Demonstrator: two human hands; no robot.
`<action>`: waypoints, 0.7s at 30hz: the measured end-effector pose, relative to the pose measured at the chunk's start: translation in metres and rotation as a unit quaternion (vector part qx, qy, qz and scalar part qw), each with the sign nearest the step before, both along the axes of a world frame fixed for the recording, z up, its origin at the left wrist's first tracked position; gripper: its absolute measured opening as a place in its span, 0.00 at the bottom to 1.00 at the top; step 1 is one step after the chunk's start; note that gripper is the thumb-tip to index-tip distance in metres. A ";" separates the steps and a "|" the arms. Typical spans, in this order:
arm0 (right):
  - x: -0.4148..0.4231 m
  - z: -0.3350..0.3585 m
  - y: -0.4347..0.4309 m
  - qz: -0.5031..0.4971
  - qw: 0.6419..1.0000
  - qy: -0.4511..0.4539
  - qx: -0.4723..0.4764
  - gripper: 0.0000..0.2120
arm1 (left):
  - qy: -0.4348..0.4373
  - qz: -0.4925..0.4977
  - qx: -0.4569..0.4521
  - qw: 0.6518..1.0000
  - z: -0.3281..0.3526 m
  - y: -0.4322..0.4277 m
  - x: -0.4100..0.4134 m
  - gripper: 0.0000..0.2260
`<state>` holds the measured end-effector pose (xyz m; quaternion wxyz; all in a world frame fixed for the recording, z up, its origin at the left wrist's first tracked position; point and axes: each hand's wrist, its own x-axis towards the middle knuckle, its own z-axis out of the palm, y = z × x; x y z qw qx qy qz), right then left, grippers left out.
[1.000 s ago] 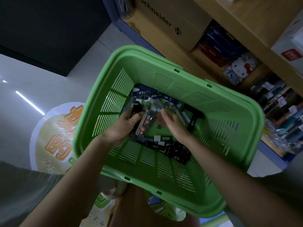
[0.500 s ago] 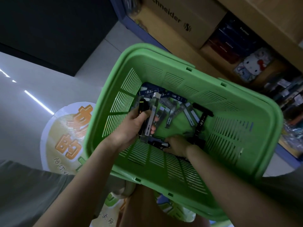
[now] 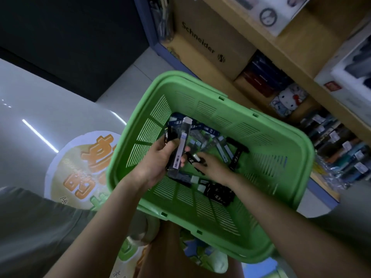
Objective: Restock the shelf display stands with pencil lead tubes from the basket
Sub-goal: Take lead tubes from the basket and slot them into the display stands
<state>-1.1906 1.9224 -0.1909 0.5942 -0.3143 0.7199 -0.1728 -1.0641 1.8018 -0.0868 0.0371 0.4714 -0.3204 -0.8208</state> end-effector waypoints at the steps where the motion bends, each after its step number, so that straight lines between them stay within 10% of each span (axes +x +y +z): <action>1: -0.003 0.009 -0.003 -0.019 1.000 -0.005 -0.010 0.17 | -0.005 0.005 -0.010 1.000 0.001 0.001 0.002 0.08; 7: -0.013 0.066 -0.020 -0.045 0.995 -0.024 -0.087 0.15 | -0.059 0.029 -0.109 0.992 0.023 0.012 0.017 0.18; 13: -0.019 0.123 -0.026 -0.075 0.983 -0.017 -0.164 0.07 | -0.096 0.036 -0.135 0.986 0.052 0.019 0.013 0.06; 21: -0.019 0.199 -0.011 -0.092 0.969 -0.013 -0.230 0.11 | -0.008 0.108 -0.141 0.984 0.105 0.038 -0.011 0.08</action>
